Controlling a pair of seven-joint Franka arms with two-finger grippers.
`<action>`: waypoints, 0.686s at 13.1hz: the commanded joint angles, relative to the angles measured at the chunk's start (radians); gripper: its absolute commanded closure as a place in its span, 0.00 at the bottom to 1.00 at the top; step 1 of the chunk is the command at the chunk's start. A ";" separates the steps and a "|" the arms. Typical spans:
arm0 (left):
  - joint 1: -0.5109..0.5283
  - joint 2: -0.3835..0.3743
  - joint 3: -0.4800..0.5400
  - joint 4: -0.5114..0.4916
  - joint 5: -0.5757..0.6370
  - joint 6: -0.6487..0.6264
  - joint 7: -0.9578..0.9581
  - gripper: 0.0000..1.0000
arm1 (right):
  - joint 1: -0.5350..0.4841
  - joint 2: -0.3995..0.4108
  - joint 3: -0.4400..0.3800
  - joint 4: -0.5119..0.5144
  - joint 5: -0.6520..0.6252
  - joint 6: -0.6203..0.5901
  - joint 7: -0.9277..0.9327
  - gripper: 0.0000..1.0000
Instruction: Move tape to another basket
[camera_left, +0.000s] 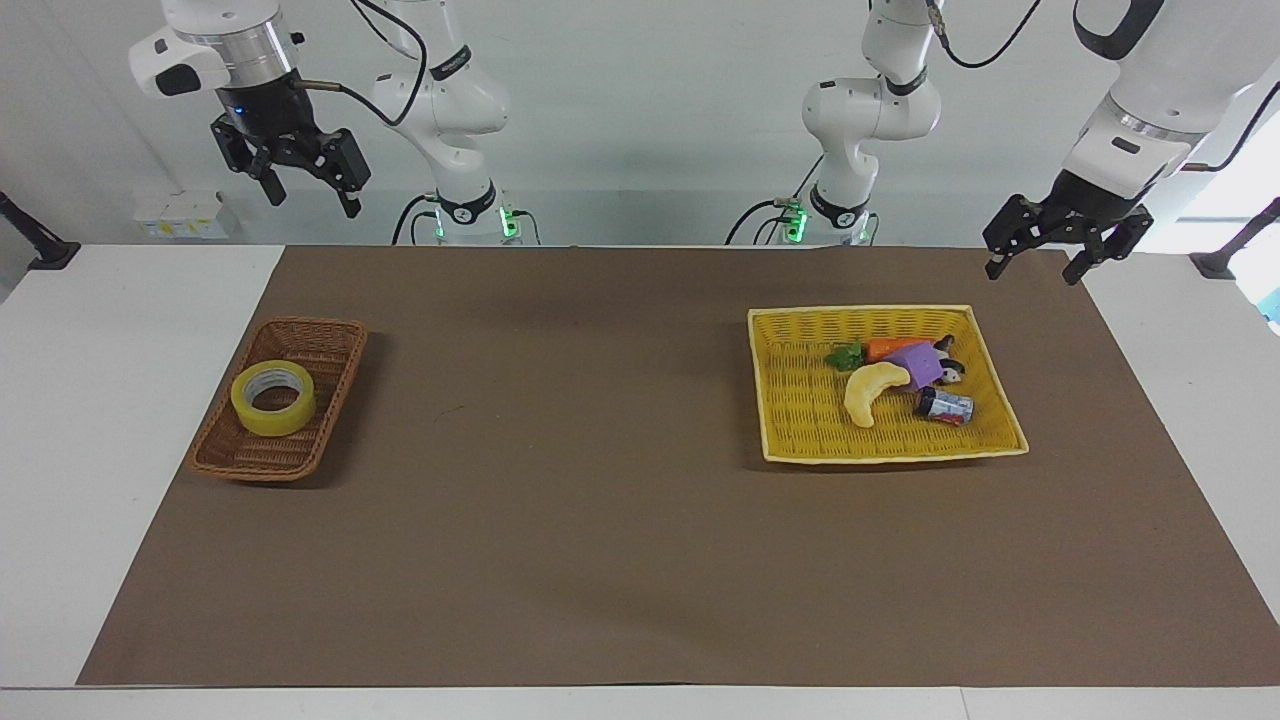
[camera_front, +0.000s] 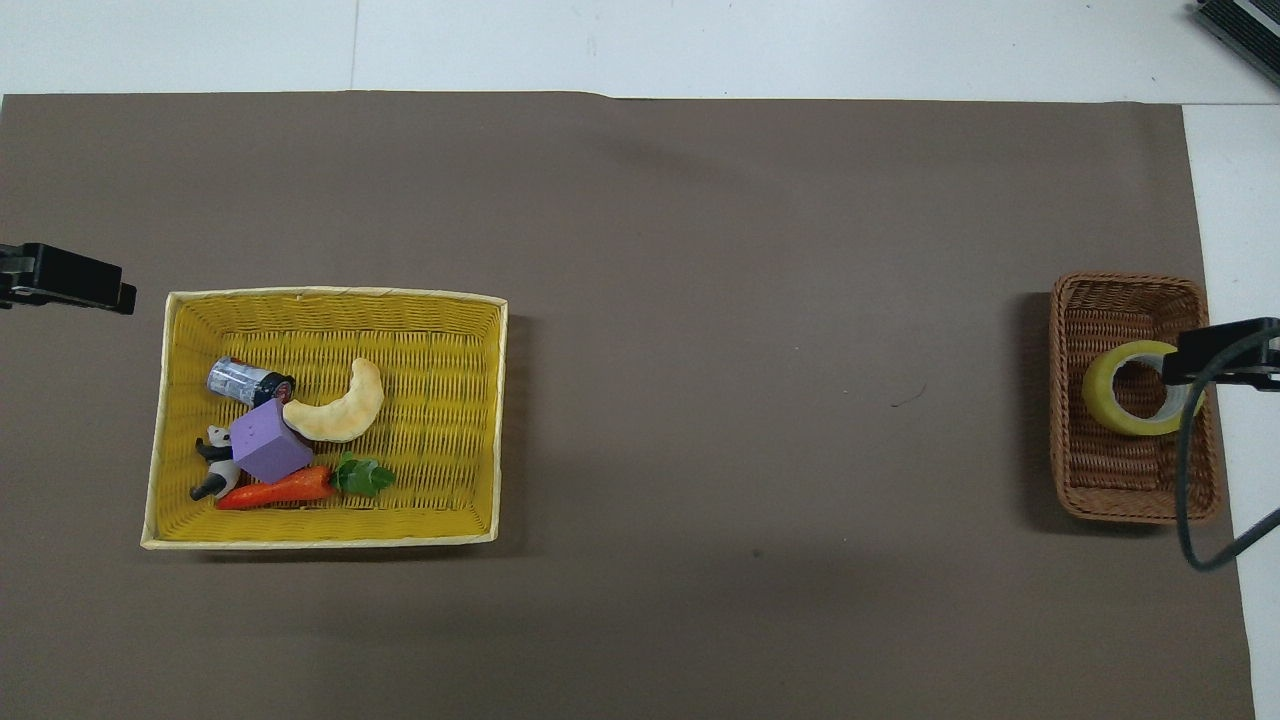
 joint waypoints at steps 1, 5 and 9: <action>0.002 -0.004 0.000 0.004 0.021 -0.015 0.014 0.00 | -0.026 -0.015 -0.002 -0.022 0.023 0.017 -0.043 0.00; 0.002 -0.004 0.000 0.004 0.021 -0.015 0.014 0.00 | -0.030 -0.004 -0.004 -0.008 0.022 -0.009 -0.059 0.00; 0.002 -0.004 0.000 0.004 0.021 -0.015 0.014 0.00 | 0.024 0.001 -0.079 -0.005 0.008 -0.005 -0.116 0.00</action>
